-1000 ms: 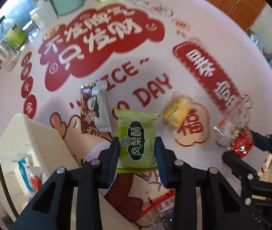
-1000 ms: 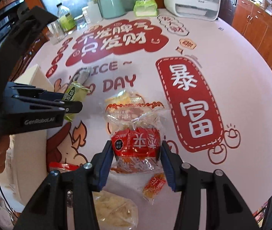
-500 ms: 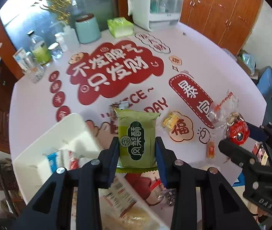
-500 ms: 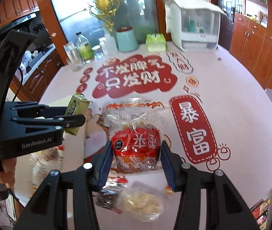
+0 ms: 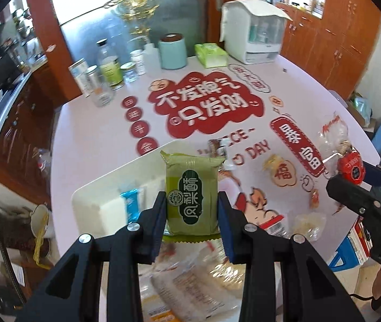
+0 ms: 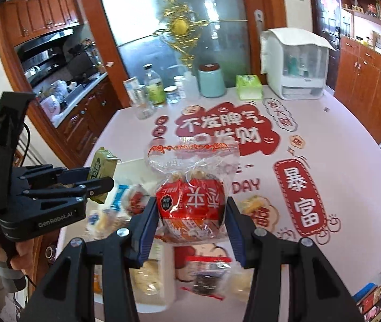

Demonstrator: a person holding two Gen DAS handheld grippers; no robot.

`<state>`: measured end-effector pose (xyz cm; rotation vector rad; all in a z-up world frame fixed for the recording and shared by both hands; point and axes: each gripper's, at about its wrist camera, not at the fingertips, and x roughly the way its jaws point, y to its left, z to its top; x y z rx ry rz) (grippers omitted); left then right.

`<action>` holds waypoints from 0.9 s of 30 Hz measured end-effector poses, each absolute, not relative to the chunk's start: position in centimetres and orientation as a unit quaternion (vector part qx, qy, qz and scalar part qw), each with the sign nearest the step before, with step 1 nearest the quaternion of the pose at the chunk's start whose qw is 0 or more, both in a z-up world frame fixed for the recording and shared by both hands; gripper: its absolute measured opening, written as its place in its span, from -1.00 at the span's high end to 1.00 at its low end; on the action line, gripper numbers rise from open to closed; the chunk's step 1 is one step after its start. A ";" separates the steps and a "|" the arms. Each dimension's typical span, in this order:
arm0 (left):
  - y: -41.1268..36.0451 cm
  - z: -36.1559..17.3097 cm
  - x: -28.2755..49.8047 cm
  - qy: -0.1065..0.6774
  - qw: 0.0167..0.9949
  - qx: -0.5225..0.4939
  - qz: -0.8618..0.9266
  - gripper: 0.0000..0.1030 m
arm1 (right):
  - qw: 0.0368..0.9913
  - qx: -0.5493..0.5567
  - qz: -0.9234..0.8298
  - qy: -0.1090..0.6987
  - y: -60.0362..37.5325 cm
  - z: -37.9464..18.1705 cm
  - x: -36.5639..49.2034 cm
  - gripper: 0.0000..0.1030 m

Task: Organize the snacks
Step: 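Carry the green packet and red-labelled bread bag over the white tray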

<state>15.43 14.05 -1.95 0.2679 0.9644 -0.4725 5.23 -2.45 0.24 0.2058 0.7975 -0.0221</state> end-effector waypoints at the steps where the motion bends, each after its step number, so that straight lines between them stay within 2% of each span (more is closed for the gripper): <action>1: 14.5 -2.1 15.3 0.458 0.852 0.127 -0.220 0.33 | 0.917 0.098 -0.006 0.386 -1.6 0.4 5.3 0.06; 14: 20.0 -4.9 14.4 0.480 0.849 0.122 -0.183 0.33 | 0.918 0.057 0.030 0.392 6.4 -0.4 6.5 0.05; 27: 20.5 -7.8 15.1 0.507 0.834 0.126 -0.178 0.33 | 0.906 0.045 0.035 0.419 8.5 -1.6 7.7 0.05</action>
